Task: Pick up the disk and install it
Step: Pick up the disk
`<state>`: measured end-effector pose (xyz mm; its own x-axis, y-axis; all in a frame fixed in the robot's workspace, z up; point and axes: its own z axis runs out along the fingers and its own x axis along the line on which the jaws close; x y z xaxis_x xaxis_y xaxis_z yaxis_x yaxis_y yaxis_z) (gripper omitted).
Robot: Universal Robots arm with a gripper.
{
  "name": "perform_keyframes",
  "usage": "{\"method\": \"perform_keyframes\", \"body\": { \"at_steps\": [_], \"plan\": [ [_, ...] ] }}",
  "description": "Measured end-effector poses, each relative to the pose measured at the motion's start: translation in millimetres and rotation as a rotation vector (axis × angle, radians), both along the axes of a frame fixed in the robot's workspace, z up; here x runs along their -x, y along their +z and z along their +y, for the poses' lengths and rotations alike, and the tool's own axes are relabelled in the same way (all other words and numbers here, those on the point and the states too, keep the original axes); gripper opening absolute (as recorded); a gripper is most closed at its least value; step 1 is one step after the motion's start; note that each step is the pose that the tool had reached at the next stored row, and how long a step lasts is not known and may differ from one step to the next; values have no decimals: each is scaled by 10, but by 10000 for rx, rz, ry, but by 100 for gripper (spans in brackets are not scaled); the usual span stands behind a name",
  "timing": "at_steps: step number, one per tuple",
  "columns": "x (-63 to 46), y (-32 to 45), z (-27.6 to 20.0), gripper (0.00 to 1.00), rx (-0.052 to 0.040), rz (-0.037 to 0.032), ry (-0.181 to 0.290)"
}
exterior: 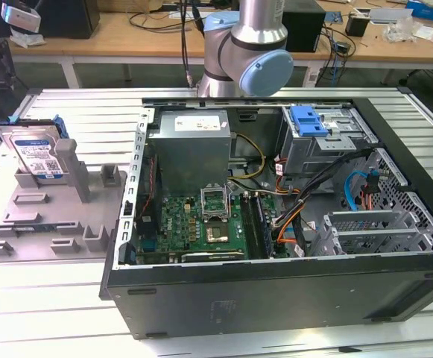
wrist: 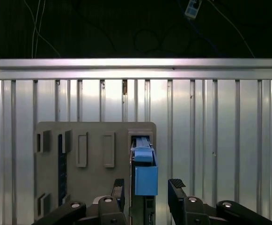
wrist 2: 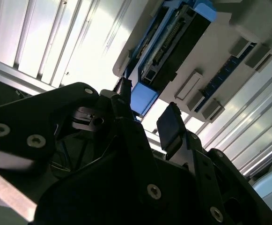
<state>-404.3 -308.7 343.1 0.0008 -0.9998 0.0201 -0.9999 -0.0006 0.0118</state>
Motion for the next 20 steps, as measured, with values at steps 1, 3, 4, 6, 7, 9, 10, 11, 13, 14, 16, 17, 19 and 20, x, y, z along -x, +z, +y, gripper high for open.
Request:
{"method": "perform_keyframes", "body": {
  "at_steps": [1, 3, 4, 6, 7, 9, 10, 11, 13, 14, 16, 17, 19, 20],
  "plan": [
    [0, -9, 0, 50, 0, -1, 0],
    [0, -33, 0, 50, 0, -1, 0],
    [0, -41, 0, 50, -1, 0, 0],
    [0, -66, 0, 50, 0, 0, 0],
    [0, -81, 0, 50, 0, -1, 0],
    [0, -106, -3, 50, 0, -1, 0],
    [0, -113, -3, 50, 0, -1, 1],
    [0, -121, -3, 50, 0, -1, 1],
    [0, -142, -4, 50, -1, -1, 17],
    [1, -149, -4, 50, 0, -1, 32],
    [3, -162, -4, 50, 0, 0, 63],
    [3, -168, -4, 50, -1, -1, 74],
    [4, -178, -4, 50, 0, 0, 95],
    [4, -183, -4, 50, 0, 0, 102]
  ]
}}
